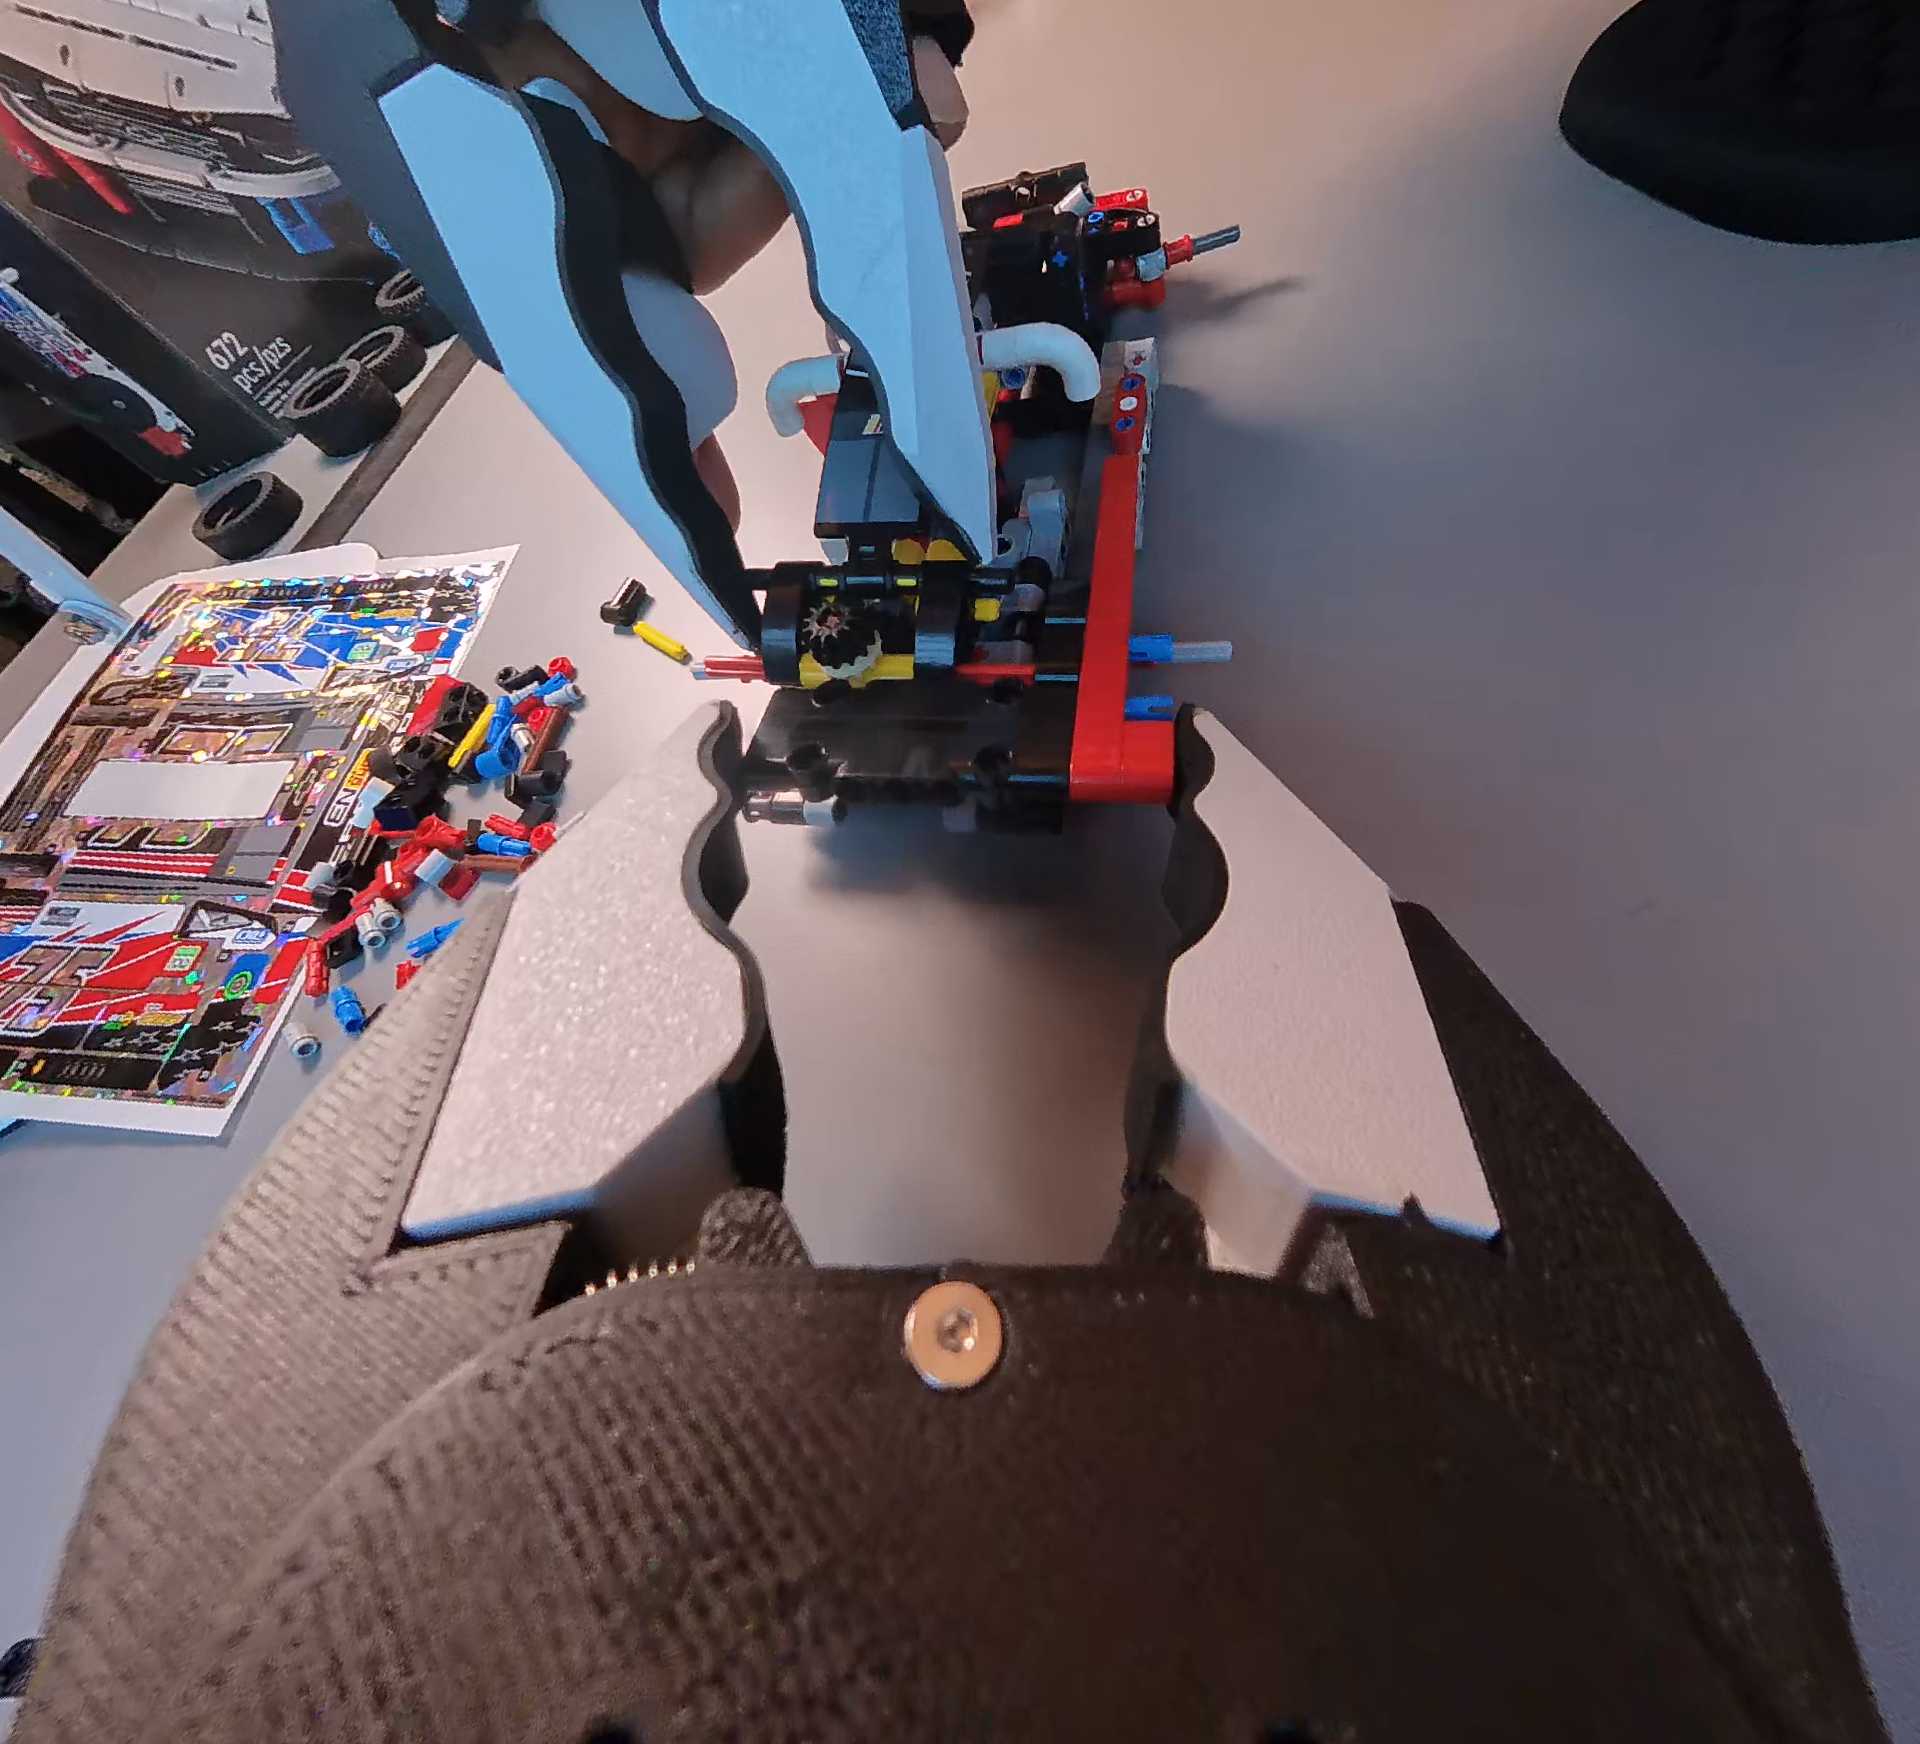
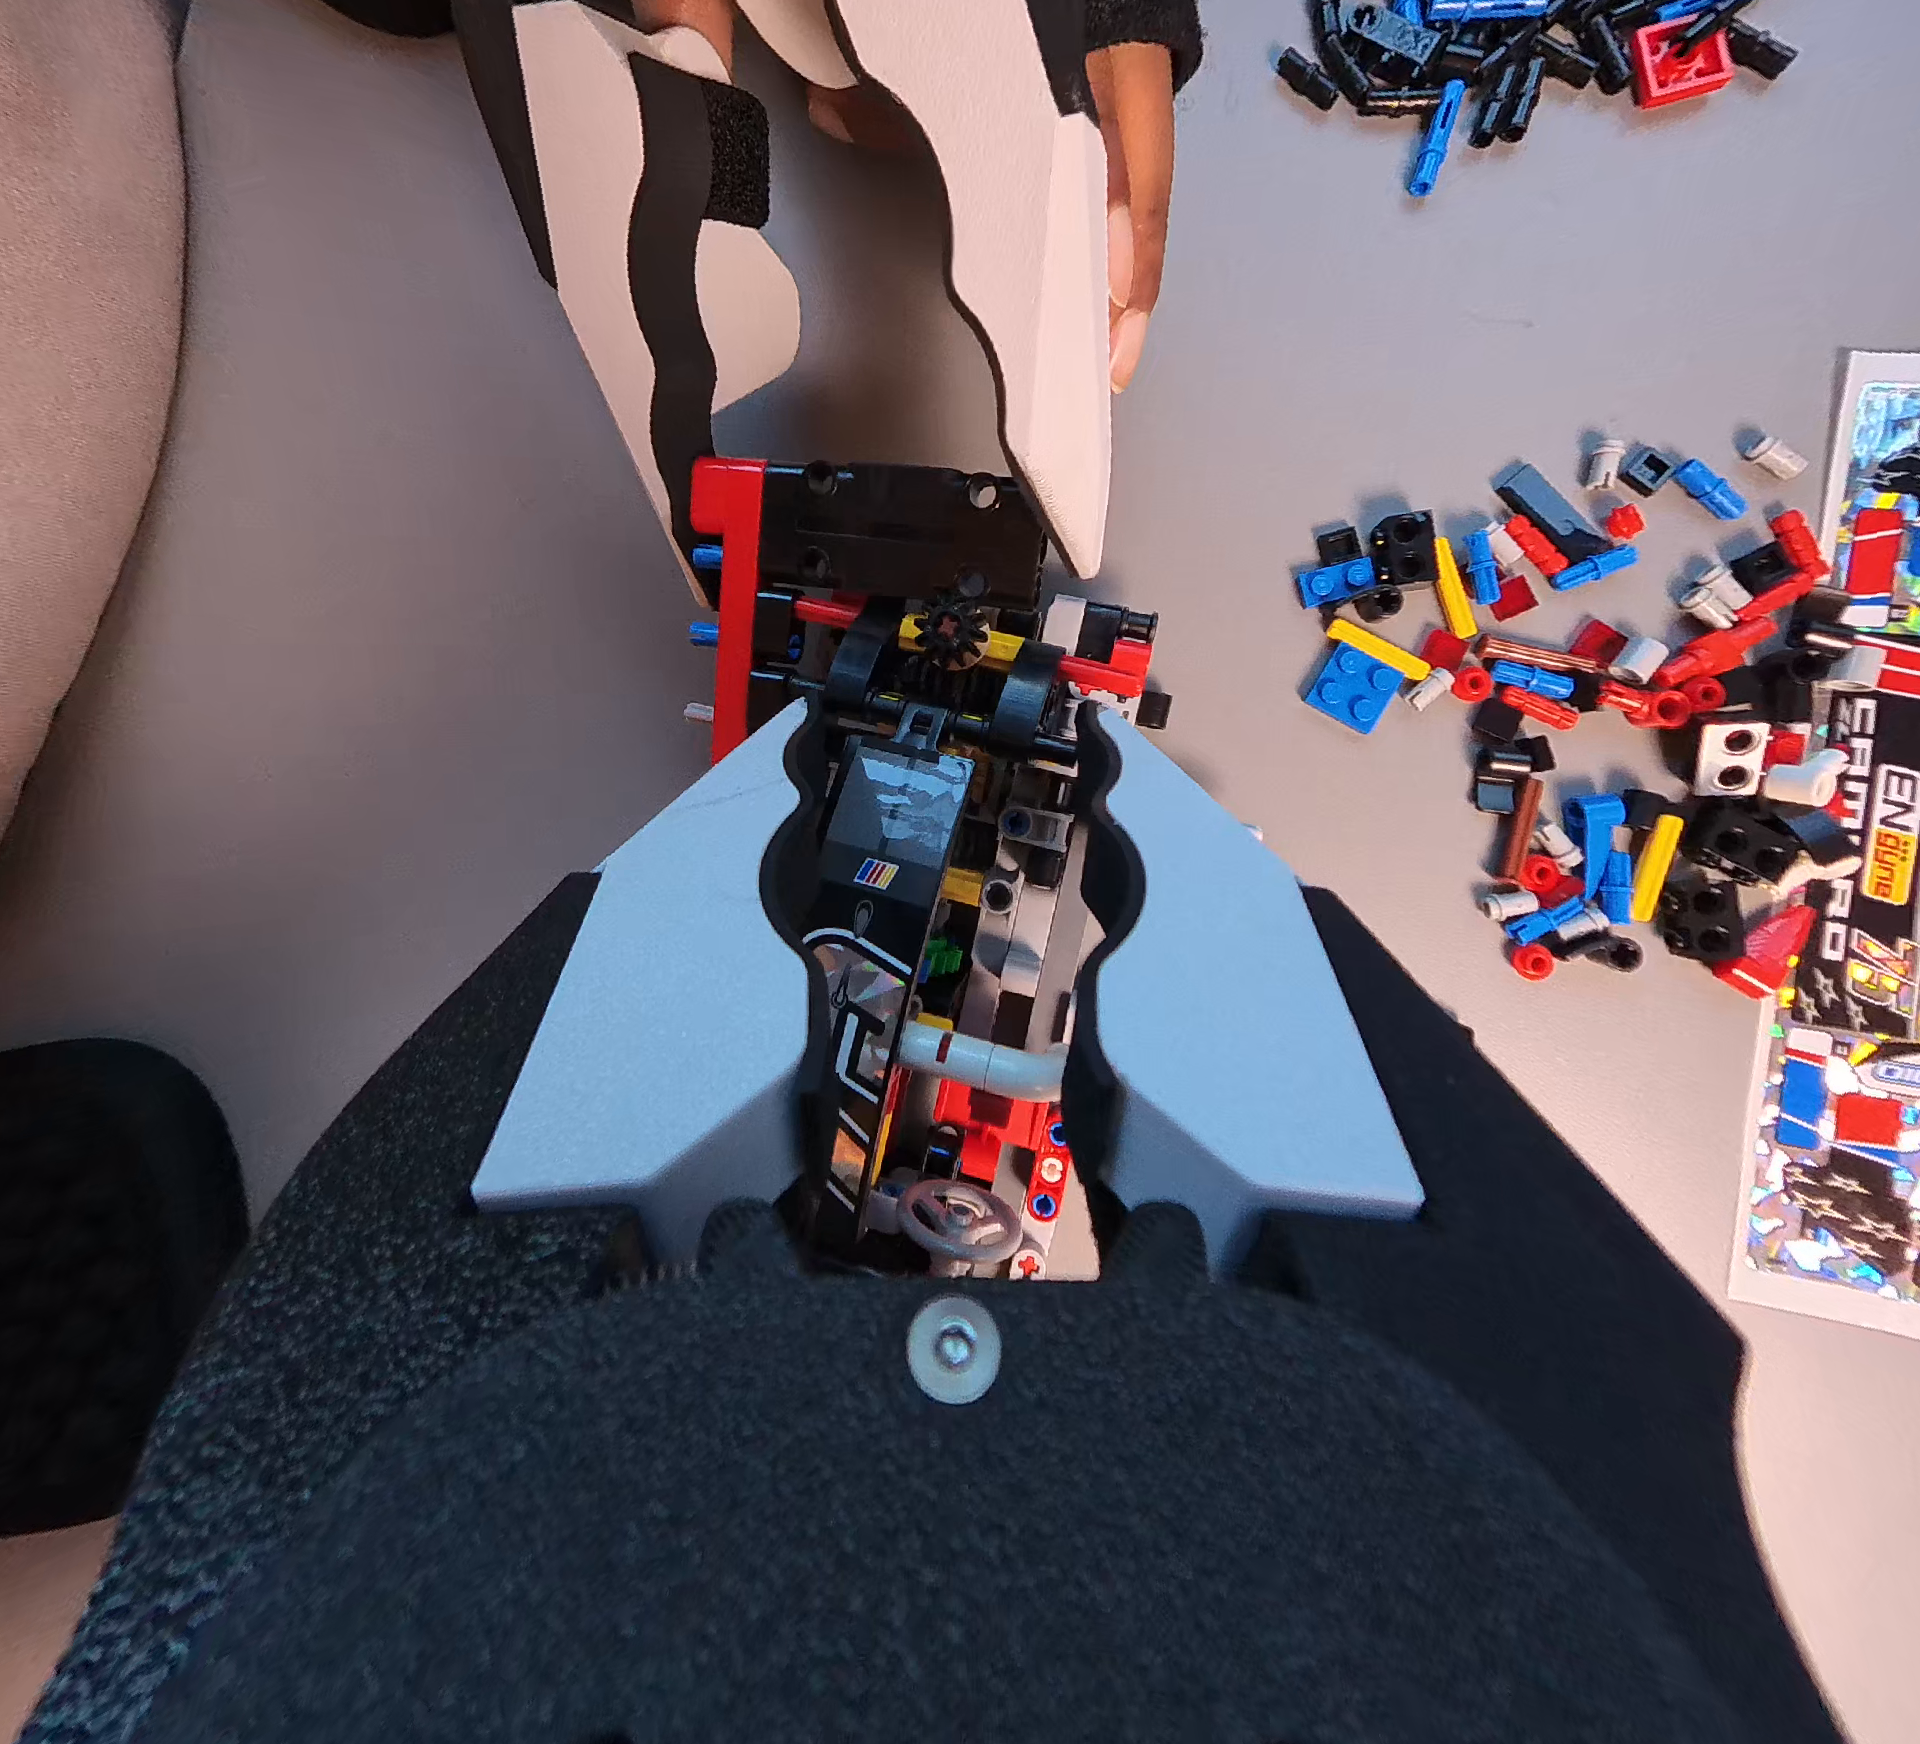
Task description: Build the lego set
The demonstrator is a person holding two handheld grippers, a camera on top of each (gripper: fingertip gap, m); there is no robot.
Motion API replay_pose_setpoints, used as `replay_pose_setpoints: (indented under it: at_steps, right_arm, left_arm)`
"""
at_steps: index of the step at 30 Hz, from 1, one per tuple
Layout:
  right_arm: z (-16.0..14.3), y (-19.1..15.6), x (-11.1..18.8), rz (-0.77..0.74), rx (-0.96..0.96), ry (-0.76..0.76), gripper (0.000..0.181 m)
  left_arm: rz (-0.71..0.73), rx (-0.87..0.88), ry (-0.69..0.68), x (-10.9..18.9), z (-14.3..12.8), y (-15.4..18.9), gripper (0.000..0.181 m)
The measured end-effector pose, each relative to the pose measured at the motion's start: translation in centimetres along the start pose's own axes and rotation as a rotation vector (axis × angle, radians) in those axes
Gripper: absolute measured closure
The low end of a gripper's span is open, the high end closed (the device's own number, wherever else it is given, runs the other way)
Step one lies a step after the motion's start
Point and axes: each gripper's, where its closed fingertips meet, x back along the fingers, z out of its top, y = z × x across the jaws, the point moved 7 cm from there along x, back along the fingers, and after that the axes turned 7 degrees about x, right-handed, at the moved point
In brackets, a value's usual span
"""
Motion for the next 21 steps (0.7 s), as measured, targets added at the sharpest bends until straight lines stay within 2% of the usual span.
replay_pose_setpoints:
  at_steps: [21]
  right_arm:
    - [0.09,-0.08,0.06,0.018,0.059,0.026,0.134]
  left_arm:
    - [-0.068,0.130,-0.088,-0.30,-0.61,-0.47,0.100]
